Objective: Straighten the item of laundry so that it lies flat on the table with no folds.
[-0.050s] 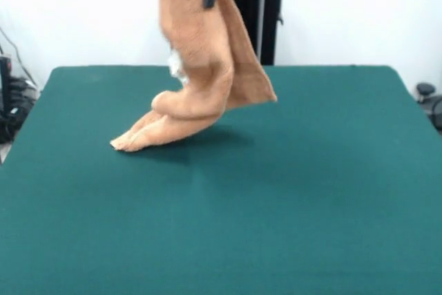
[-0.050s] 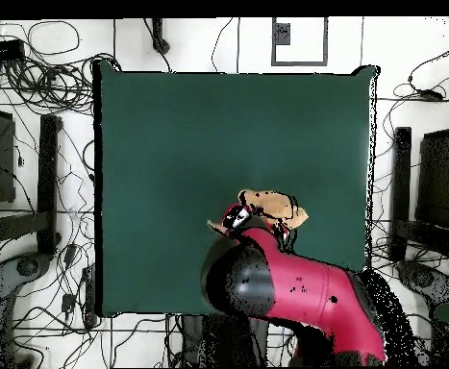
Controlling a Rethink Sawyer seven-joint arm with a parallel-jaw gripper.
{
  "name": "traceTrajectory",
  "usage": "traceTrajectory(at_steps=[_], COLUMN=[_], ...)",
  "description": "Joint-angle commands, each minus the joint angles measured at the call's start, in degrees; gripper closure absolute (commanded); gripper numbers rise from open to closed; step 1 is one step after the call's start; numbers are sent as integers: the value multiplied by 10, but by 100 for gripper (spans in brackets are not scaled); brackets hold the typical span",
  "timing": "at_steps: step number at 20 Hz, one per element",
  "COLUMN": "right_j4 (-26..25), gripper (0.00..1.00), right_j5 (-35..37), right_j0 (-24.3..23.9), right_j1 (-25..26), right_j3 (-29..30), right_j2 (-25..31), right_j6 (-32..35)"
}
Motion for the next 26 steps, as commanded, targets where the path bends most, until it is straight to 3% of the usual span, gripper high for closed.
traceTrajectory(at_steps=[1,11,23,26], right_j4=[45,63,58,55], gripper=[100,100,100,100], right_j5=[131,184,186,154], right_j0=[51,96,125,134], right_j1=[-52,-68,-46,-21], right_j3=[94,85,50,42], right_j2=[-18,-62,-85,-81], right_j6=[105,138,145,143])
